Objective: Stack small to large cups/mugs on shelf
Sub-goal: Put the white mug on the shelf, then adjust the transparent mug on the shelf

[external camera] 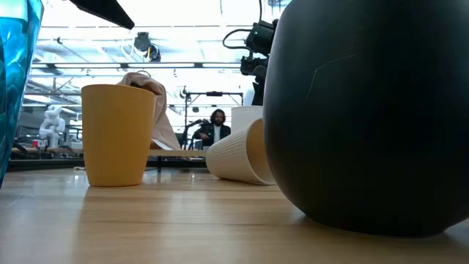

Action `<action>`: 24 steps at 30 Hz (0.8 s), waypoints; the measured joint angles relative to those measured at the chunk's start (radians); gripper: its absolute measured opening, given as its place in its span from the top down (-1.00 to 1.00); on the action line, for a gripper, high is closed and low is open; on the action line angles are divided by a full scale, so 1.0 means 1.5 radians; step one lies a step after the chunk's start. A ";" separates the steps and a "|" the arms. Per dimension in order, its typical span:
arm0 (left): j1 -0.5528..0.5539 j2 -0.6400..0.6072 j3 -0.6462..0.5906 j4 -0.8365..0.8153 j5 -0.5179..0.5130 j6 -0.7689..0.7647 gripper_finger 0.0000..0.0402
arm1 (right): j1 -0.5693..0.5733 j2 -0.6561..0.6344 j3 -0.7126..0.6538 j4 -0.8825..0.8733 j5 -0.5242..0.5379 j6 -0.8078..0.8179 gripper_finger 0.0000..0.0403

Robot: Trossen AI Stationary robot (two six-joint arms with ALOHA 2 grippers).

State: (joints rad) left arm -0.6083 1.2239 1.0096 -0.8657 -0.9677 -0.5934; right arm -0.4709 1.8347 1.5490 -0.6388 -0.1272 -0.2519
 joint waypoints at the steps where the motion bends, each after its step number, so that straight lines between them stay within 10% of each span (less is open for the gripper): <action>1: 0.000 0.000 -0.003 0.000 0.000 -0.003 0.60 | 0.000 0.000 0.000 0.000 0.000 0.000 0.64; 24: 0.018 0.000 -0.012 0.007 -0.018 0.004 0.60 | -0.015 -0.107 -0.001 -0.121 0.055 -0.018 0.40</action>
State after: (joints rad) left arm -0.5819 1.2237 0.9915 -0.8552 -0.9944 -0.5871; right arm -0.4940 1.6741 1.5482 -0.8200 -0.0446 -0.2790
